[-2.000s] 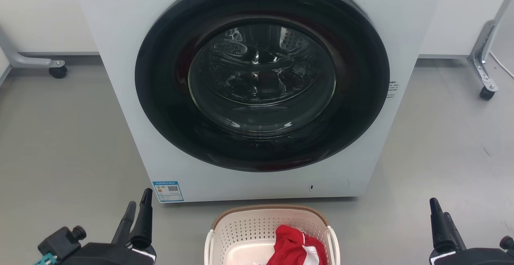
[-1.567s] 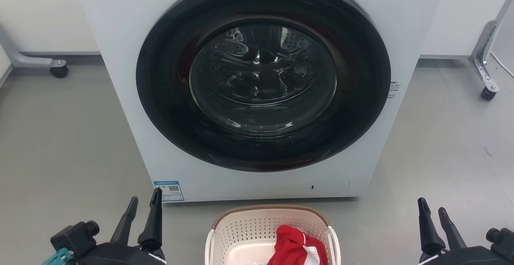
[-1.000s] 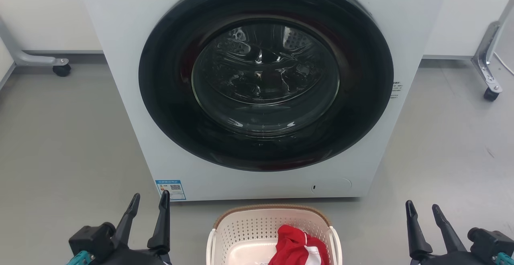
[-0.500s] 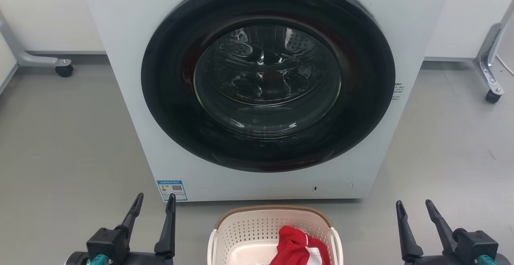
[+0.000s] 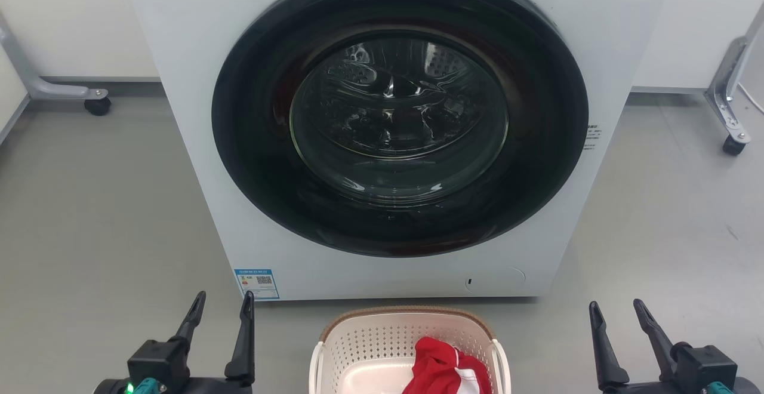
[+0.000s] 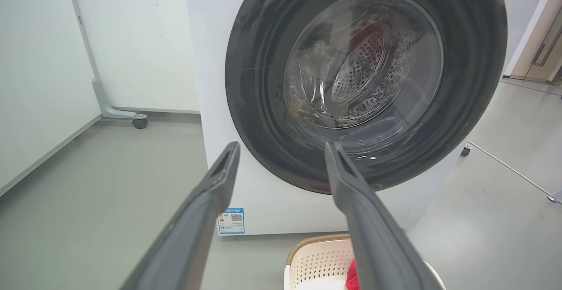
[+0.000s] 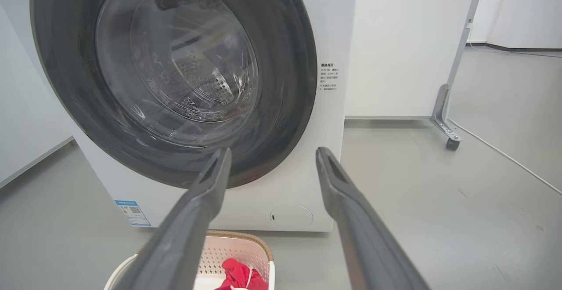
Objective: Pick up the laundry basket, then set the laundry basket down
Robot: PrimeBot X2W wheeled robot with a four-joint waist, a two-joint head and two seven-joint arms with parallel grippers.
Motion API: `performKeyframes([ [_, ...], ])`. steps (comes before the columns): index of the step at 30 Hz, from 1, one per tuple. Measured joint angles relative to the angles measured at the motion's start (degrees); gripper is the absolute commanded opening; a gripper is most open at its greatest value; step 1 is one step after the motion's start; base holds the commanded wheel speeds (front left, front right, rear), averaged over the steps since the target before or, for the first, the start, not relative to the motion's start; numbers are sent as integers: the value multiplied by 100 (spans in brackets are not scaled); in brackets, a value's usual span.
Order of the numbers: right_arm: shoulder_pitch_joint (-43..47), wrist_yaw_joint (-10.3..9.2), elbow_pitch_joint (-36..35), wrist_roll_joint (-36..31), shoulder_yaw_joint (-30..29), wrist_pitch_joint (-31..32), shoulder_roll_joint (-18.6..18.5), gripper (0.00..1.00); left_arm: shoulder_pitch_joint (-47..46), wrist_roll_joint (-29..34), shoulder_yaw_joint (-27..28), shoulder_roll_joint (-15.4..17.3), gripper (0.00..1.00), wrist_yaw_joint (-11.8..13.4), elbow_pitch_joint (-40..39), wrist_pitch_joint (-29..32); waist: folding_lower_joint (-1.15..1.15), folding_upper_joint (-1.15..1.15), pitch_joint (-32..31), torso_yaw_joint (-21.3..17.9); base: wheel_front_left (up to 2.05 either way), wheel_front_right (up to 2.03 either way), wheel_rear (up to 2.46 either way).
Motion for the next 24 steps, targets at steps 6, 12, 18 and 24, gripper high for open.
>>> performKeyframes([
  [6, 3, -4, 23, 5, -25, 0, 0, 100, 24, 93, 23, -79, 100, 0, 5, 89, 0, 0, -6, 10, 0, 0, 0],
  [12, 3, -4, 31, 7, -24, 0, 1, 100, 80, 140, 45, -108, 100, 0, 3, 186, 0, 0, 0, 24, 0, 0, 0],
  [18, 4, -4, 38, 8, -22, 0, 3, 100, 100, 196, 81, -151, 100, 0, -16, 250, 0, 0, 20, 27, 0, 0, 0],
  [24, 26, -5, -2, 16, -21, 1, 3, 100, 131, 261, 140, -170, 100, 0, -109, 328, 0, 0, 84, 20, 0, 0, 0],
])
